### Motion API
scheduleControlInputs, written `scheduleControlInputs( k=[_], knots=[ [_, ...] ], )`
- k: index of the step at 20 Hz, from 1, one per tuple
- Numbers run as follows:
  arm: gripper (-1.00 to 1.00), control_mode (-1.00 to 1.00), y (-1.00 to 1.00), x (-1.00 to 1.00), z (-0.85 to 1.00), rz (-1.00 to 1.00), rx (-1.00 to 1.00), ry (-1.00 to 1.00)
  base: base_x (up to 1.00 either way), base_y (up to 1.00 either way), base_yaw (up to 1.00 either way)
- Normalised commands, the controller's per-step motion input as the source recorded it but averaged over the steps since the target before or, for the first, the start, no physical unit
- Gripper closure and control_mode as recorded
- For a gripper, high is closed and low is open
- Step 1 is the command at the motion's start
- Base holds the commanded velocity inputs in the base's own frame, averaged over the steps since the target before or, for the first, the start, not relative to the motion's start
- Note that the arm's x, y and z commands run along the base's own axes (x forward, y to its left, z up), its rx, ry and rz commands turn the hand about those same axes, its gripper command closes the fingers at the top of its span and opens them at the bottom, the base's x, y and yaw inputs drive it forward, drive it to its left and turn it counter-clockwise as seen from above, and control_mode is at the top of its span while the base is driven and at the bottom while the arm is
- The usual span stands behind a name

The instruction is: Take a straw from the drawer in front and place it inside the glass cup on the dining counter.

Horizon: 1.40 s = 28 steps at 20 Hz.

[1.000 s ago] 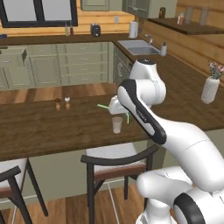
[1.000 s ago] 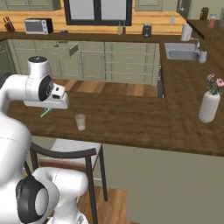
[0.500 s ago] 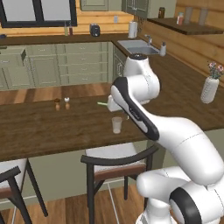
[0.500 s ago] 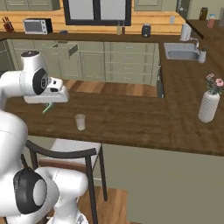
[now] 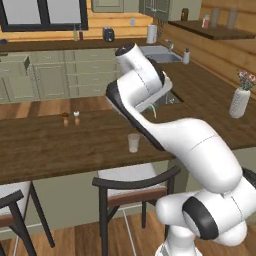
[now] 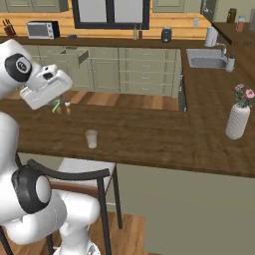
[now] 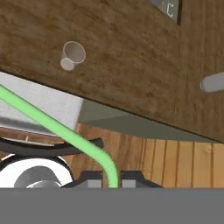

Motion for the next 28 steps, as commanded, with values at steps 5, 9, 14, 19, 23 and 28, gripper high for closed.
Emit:
scheduleControlInputs(
  k=[5,9,14,19,23,28],
  knots=[
    [1.0,-1.0,-0.04,0.06,-0.23,0.0,-0.54,0.23,0.0,0.0,0.0],
    [1.0,-1.0,0.0,0.29,-0.39,0.05,-0.46,0.47,0.0,0.0,0.0],
    [1.0,-1.0,-0.1,0.24,0.0,0.03,-0.26,0.29,0.0,0.0,0.0],
    [1.0,-1.0,-0.03,0.31,-0.04,0.0,-0.11,0.21,0.0,0.0,0.0],
    [1.0,-1.0,-0.01,0.4,-0.29,0.0,-0.1,0.16,0.0,0.0,0.0],
    [1.0,-1.0,-0.04,0.49,-0.31,0.0,-0.09,0.04,0.0,0.0,0.0]
  ],
)
